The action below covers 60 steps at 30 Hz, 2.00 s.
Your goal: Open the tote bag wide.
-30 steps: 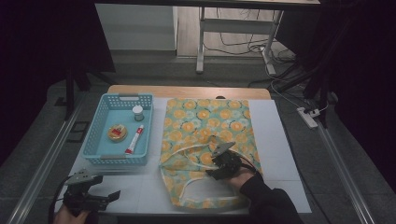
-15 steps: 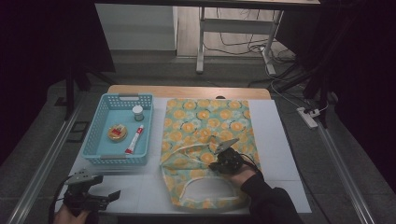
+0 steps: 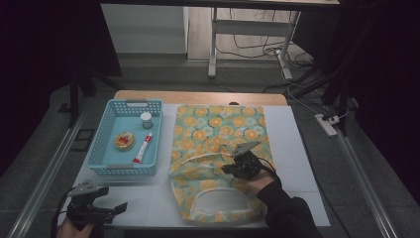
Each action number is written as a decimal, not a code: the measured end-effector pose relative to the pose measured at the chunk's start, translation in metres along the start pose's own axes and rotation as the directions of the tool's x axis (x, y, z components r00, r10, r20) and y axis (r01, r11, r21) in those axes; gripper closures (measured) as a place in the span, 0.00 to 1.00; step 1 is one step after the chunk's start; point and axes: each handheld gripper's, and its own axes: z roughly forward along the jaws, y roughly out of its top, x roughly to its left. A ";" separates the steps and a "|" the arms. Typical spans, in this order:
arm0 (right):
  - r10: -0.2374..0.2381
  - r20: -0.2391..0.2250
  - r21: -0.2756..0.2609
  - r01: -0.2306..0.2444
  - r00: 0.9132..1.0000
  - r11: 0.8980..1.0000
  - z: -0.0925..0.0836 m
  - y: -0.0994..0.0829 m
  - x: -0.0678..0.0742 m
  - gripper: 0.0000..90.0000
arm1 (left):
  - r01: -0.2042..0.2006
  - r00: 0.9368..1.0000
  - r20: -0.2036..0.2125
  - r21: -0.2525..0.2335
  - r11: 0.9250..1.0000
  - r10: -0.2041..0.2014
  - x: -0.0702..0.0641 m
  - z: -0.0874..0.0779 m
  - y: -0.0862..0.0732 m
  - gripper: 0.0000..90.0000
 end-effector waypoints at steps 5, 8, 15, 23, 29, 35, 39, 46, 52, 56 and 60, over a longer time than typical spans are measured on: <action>0.017 -0.015 -0.046 -0.017 1.000 0.999 -0.006 0.007 -0.003 1.00 | 0.002 1.000 0.003 -0.001 1.000 -0.002 0.001 0.000 0.000 0.03; 0.020 -0.023 -0.067 -0.022 1.000 0.998 -0.008 0.013 -0.004 1.00 | 0.002 1.000 0.001 0.000 1.000 -0.002 0.000 0.000 0.000 0.03; 0.018 -0.037 -0.084 -0.021 0.999 0.996 -0.012 0.027 -0.005 1.00 | 0.001 1.000 0.001 0.003 1.000 -0.001 0.000 0.000 0.000 0.03; 0.012 -0.048 -0.128 -0.018 0.999 0.992 -0.017 0.043 -0.007 1.00 | 0.001 1.000 0.001 0.003 1.000 -0.001 0.000 0.000 0.000 0.03; 0.010 -0.040 -0.138 -0.016 0.999 0.990 -0.020 0.058 -0.008 1.00 | 0.002 1.000 0.002 0.001 1.000 -0.002 0.001 0.000 0.000 0.03; 0.013 -0.039 -0.123 -0.018 0.999 0.992 -0.020 0.071 -0.009 1.00 | 0.004 1.000 0.005 0.000 1.000 -0.004 0.001 0.000 0.000 0.03; 0.017 -0.040 -0.115 -0.021 0.999 0.993 -0.020 0.079 -0.010 1.00 | 0.004 1.000 0.005 -0.001 1.000 -0.004 0.001 0.000 0.000 0.03; 0.024 -0.031 -0.111 -0.027 0.999 0.993 -0.022 0.087 -0.013 1.00 | 0.003 1.000 0.005 -0.002 1.000 -0.003 0.001 -0.001 -0.001 0.03; 0.031 -0.023 -0.118 -0.034 0.999 0.992 -0.024 0.090 -0.016 1.00 | 0.004 1.000 0.004 -0.002 1.000 -0.004 0.001 -0.001 -0.001 0.03; 0.034 -0.021 -0.127 -0.036 0.999 0.991 -0.025 0.091 -0.018 1.00 | 0.006 1.000 0.002 -0.003 1.000 -0.006 0.001 -0.001 -0.001 0.03; 0.031 -0.024 -0.131 -0.034 0.999 0.991 -0.024 0.091 -0.018 1.00 | 0.007 1.000 0.000 -0.005 1.000 -0.007 0.000 -0.001 -0.001 0.03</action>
